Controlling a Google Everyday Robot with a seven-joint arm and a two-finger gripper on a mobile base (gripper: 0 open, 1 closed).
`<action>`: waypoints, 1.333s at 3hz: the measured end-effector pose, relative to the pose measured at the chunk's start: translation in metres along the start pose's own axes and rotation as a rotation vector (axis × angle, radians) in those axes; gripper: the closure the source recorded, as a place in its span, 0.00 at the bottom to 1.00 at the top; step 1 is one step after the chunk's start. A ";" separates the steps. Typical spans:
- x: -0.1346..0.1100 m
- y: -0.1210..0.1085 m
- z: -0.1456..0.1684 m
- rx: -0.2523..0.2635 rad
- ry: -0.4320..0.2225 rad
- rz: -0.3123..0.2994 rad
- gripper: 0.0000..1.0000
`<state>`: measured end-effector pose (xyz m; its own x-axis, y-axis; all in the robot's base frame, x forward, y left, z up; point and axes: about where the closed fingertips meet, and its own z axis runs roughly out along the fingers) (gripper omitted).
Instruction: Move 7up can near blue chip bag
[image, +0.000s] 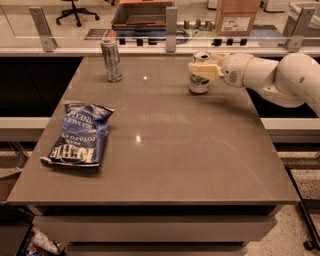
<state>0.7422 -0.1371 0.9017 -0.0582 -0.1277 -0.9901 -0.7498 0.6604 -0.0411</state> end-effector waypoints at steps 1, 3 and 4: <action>-0.002 0.003 0.001 -0.005 0.004 -0.002 1.00; -0.033 0.058 -0.009 -0.128 -0.008 -0.056 1.00; -0.041 0.092 -0.010 -0.201 -0.005 -0.074 1.00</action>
Offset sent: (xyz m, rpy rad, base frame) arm -0.0498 0.0270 0.0434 -0.0075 -0.0445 0.1289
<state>0.6690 -0.0790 0.9394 0.0042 -0.1663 -0.9861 -0.8685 0.4882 -0.0860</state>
